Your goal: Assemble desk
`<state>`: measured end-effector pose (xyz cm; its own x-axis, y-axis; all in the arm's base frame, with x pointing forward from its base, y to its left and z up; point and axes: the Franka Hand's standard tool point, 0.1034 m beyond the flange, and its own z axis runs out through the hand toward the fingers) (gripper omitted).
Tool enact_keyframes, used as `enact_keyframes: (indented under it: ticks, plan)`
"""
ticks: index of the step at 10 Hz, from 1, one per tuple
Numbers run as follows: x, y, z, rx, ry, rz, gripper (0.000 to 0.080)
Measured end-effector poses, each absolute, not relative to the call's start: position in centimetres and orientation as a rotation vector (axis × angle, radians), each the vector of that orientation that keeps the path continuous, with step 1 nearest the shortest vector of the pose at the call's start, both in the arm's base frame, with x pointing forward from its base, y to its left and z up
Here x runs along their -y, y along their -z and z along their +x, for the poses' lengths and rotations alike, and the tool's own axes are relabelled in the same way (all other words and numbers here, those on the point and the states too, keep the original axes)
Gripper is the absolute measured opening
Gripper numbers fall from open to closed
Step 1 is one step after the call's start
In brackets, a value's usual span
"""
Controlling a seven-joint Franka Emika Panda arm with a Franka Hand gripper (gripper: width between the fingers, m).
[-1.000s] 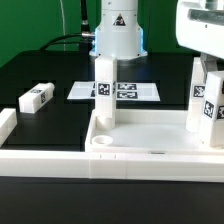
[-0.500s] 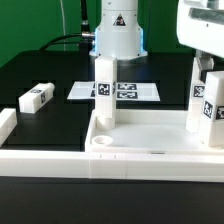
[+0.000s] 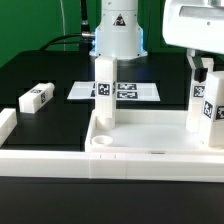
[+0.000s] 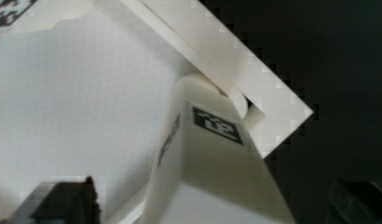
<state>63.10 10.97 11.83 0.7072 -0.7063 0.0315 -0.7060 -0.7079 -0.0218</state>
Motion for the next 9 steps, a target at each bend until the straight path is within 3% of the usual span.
enact_keyframes:
  ticks: [9]
  plan:
    - [-10.94, -11.61, 63.17, -0.152, 0.091, -3.163, 0.0649]
